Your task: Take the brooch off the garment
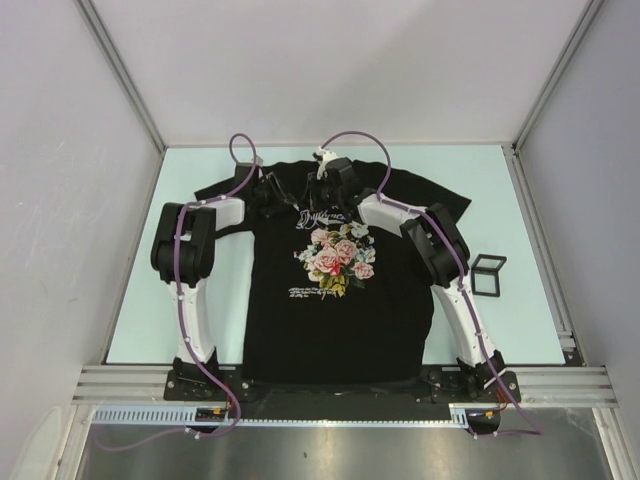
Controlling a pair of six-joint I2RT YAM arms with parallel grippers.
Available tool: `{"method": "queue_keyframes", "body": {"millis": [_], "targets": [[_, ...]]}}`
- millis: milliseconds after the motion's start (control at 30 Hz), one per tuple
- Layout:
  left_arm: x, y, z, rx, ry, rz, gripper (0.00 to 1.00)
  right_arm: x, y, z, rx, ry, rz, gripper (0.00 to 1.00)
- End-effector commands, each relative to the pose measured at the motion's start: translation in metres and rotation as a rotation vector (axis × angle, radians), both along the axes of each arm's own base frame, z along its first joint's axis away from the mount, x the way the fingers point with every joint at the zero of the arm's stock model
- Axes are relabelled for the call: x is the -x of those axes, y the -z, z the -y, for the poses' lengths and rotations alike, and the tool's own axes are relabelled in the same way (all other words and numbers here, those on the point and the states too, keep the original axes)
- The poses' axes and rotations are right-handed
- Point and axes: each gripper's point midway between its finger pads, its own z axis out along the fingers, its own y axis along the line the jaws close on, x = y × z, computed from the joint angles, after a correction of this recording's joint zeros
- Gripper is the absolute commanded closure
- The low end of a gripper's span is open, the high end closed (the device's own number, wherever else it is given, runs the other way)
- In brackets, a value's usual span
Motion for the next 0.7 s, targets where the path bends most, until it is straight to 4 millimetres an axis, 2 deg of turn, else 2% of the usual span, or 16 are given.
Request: {"method": "queue_keyframes", "body": {"millis": [0,100,367,467,667], "targets": [[-0.007,-0.034,0.000,0.005,-0.005,0.092,0.51,-0.008,-0.016,-0.010,-0.030,-0.008,0.037,0.75],[-0.007,-0.032,0.000,0.008,-0.005,0.089,0.50,-0.008,-0.011,-0.011,-0.025,-0.009,0.027,0.76],[-0.007,-0.032,-0.003,0.019,-0.017,0.095,0.58,-0.010,-0.013,-0.016,-0.025,-0.019,0.028,0.77],[-0.008,-0.033,-0.006,0.020,-0.030,0.098,0.53,-0.009,-0.008,-0.018,-0.016,-0.019,0.015,0.78],[-0.008,-0.034,-0.007,0.030,-0.037,0.104,0.55,-0.008,-0.003,-0.021,-0.005,-0.015,0.013,0.81]]}}
